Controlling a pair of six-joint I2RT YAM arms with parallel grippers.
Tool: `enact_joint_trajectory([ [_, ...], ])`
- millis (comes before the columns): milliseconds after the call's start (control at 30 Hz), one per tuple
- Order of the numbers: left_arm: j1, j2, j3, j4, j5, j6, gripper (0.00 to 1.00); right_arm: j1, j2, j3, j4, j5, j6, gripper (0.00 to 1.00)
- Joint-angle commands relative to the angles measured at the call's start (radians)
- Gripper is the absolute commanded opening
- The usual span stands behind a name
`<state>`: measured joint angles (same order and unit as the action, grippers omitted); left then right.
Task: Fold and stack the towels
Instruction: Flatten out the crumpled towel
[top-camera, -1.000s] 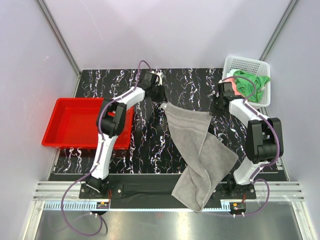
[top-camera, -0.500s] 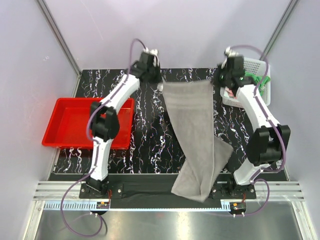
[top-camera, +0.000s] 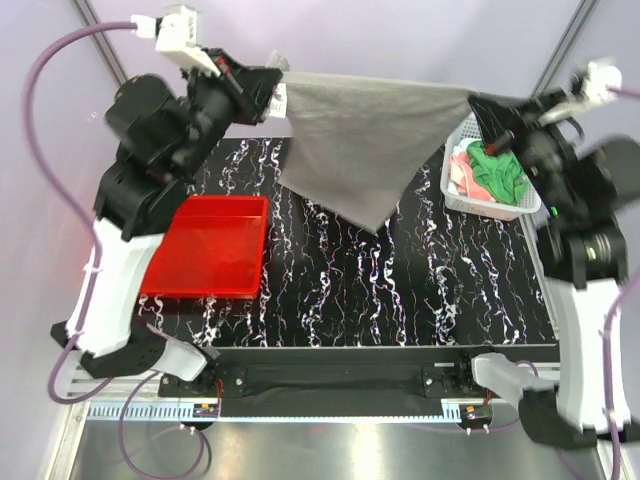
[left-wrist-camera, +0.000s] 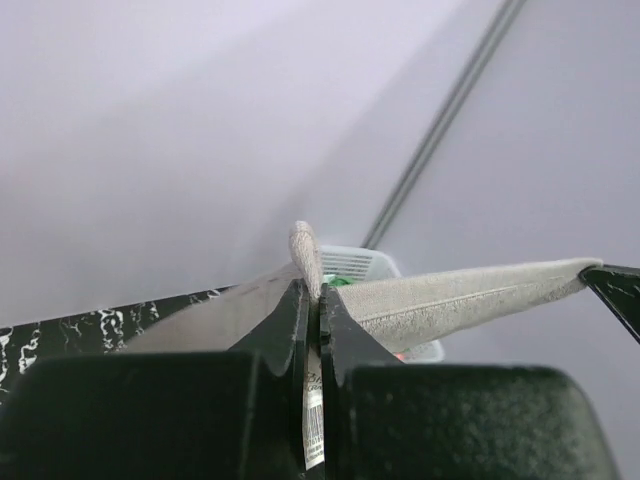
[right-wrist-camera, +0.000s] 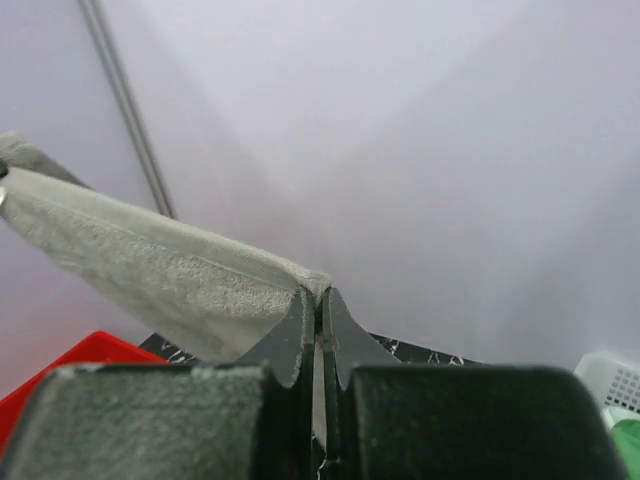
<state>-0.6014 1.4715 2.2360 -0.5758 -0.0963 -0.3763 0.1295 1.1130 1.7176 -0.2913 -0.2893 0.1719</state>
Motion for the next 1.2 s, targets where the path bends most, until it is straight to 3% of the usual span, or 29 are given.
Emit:
enact_joint_trajectory([
  [0, -0.130, -0.048, -0.024, -0.064, -0.230, 0.056, 0.00, -0.011, -0.126, -0.096, 0.072, -0.050, -0.011, 0.00],
  [233, -0.359, -0.166, -0.052, -0.108, -0.385, 0.054, 0.00, -0.011, -0.303, -0.144, 0.044, -0.062, 0.023, 0.00],
  [467, -0.632, -0.126, 0.115, -0.067, -0.623, 0.209, 0.00, -0.011, -0.320, -0.015, -0.012, -0.036, 0.028, 0.00],
  [533, -0.740, -0.112, 0.120, 0.046, -0.683, 0.331, 0.00, -0.011, -0.309, 0.007, 0.006, -0.047, 0.034, 0.00],
  [600, -0.864, -0.080, 0.122, 0.228, -0.840, 0.465, 0.00, -0.011, -0.306, 0.016, 0.033, -0.039, 0.037, 0.00],
  [667, -0.917, -0.038, 0.126, 0.406, -1.010, 0.763, 0.00, -0.013, -0.276, 0.045, 0.049, -0.011, 0.023, 0.00],
  [700, -0.925, 0.022, 0.140, 0.571, -1.055, 0.957, 0.00, -0.011, -0.256, 0.060, 0.041, 0.025, 0.000, 0.00],
  [800, -0.876, 0.125, 0.197, 0.761, -1.100, 1.186, 0.00, -0.011, -0.174, 0.079, 0.046, 0.067, -0.048, 0.00],
  [833, -0.848, 0.142, 0.212, 0.736, -1.088, 1.170, 0.00, -0.011, -0.154, 0.070, 0.082, 0.073, -0.057, 0.00],
  [967, -0.619, 0.177, 0.245, 0.435, -0.915, 0.848, 0.00, -0.011, -0.003, 0.040, 0.181, 0.098, -0.090, 0.00],
  [1000, -0.515, 0.176, 0.231, 0.341, -0.864, 0.715, 0.00, -0.011, 0.031, 0.043, 0.198, 0.095, -0.095, 0.00],
  [1167, -0.156, 0.284, 0.206, 0.212, -0.495, 0.424, 0.00, -0.014, 0.304, 0.068, 0.337, 0.064, -0.136, 0.00],
])
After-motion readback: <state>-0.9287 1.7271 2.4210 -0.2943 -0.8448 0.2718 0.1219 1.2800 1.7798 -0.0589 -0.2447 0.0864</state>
